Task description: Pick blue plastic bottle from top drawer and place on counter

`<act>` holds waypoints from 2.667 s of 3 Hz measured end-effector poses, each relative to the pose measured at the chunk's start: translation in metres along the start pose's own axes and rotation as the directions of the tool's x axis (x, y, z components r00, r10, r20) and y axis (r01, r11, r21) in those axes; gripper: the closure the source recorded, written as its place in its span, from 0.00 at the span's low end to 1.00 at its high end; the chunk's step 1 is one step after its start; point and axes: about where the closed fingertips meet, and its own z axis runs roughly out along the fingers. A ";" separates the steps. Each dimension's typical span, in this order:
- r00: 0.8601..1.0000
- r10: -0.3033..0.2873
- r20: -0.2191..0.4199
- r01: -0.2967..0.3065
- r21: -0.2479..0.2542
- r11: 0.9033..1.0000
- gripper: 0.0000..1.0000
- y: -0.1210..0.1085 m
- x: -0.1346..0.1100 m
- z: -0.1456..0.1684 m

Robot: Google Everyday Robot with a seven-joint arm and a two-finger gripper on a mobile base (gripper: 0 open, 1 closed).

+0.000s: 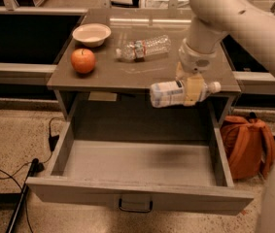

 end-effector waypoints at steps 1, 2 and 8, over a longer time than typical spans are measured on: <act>1.000 0.018 0.010 -0.019 0.017 1.000 1.00 -0.001 0.002 -0.005; 0.988 0.132 0.083 -0.142 0.117 0.983 1.00 -0.014 0.020 -0.039; 0.835 0.491 0.247 -0.536 0.167 0.828 1.00 -0.075 0.064 -0.056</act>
Offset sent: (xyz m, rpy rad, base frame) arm 0.0269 -0.0554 0.0825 0.1971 -0.1930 -0.3073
